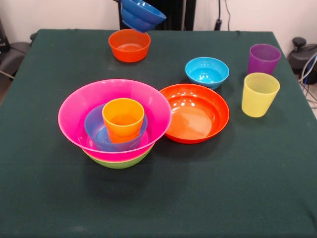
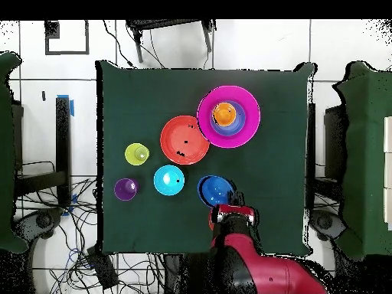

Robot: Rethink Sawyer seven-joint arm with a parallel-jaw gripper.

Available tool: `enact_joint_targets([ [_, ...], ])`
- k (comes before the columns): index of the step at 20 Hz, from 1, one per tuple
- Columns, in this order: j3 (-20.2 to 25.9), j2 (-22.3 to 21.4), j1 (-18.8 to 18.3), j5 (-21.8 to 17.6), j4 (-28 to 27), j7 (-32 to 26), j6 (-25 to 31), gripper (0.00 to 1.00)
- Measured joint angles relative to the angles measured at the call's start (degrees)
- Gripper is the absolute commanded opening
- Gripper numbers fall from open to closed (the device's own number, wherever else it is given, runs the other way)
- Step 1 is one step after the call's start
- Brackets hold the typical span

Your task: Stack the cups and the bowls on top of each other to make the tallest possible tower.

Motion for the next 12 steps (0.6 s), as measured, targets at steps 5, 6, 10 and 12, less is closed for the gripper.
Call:
enact_joint_targets([
  [5,2.26,-0.25,-0.37,0.0,-0.02,0.0,1.39,0.0],
  [6,2.54,-0.28,-0.48,0.0,-0.04,0.0,1.61,0.0],
  [10,4.96,-0.63,-2.0,0.0,-0.6,0.0,4.43,0.0],
  [12,6.01,-0.68,-2.87,0.01,-1.06,0.0,5.64,0.0],
])
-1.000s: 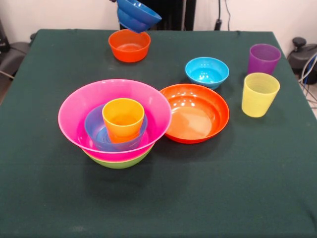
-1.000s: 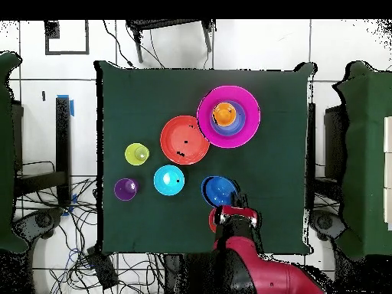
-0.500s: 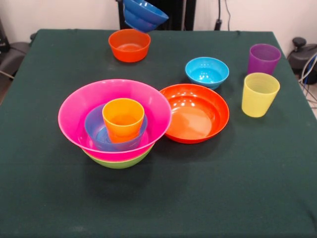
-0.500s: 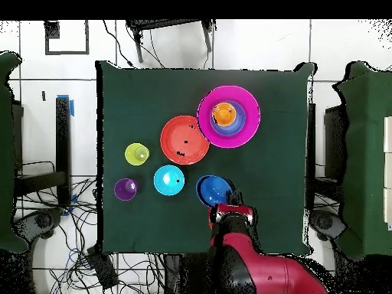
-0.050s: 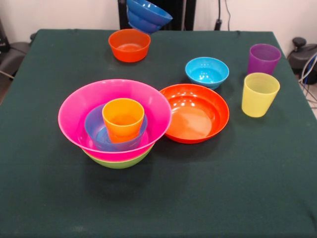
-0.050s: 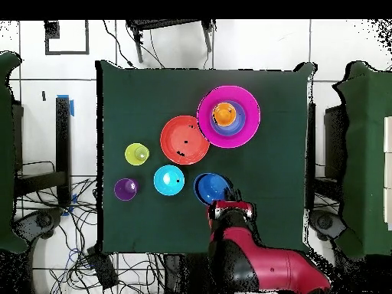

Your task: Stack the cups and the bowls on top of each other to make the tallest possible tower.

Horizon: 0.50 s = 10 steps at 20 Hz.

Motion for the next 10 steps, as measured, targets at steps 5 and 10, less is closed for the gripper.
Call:
enact_joint_targets([
  [5,1.48,0.0,-1.0,0.07,-1.75,0.0,2.69,0.0],
  [10,2.2,-0.01,-0.99,0.27,-3.18,0.0,4.44,0.0],
])
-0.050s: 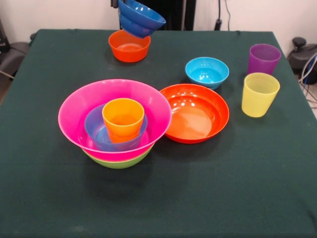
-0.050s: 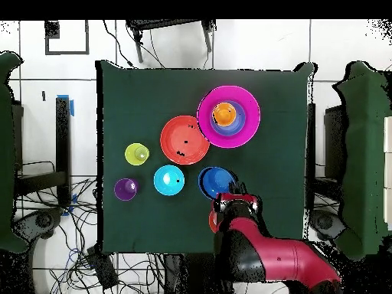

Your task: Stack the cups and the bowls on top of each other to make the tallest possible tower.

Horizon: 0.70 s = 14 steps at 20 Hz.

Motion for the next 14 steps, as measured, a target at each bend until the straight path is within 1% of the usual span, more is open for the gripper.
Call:
enact_joint_targets([
  [14,2.02,0.1,0.02,0.37,-3.35,0.0,0.86,0.0],
])
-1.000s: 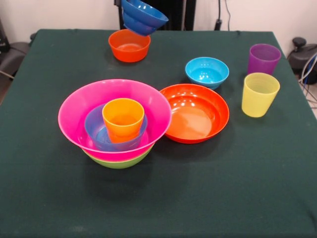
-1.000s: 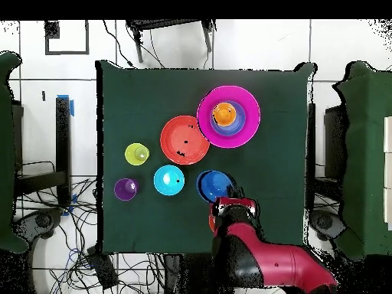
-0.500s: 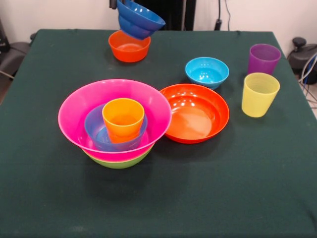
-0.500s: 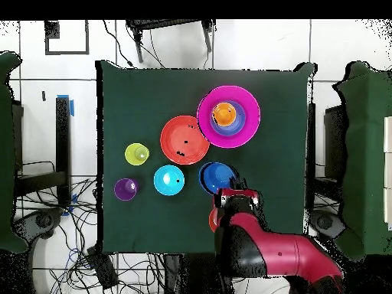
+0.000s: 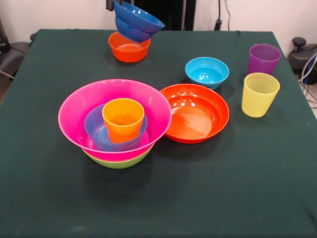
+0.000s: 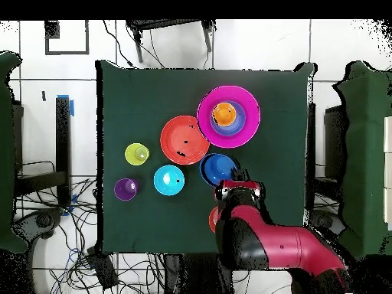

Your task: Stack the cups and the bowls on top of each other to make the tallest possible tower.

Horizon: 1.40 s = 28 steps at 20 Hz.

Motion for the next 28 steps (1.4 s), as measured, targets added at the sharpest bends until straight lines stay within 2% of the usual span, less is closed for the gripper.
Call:
enact_joint_targets([
  [9,0.51,0.14,-0.03,0.25,-1.47,0.0,3.94,0.0],
  [18,1.82,0.15,-0.16,0.47,-2.19,0.0,4.84,0.0],
  [28,2.46,0.74,0.29,0.63,-5.86,0.0,8.56,0.0],
])
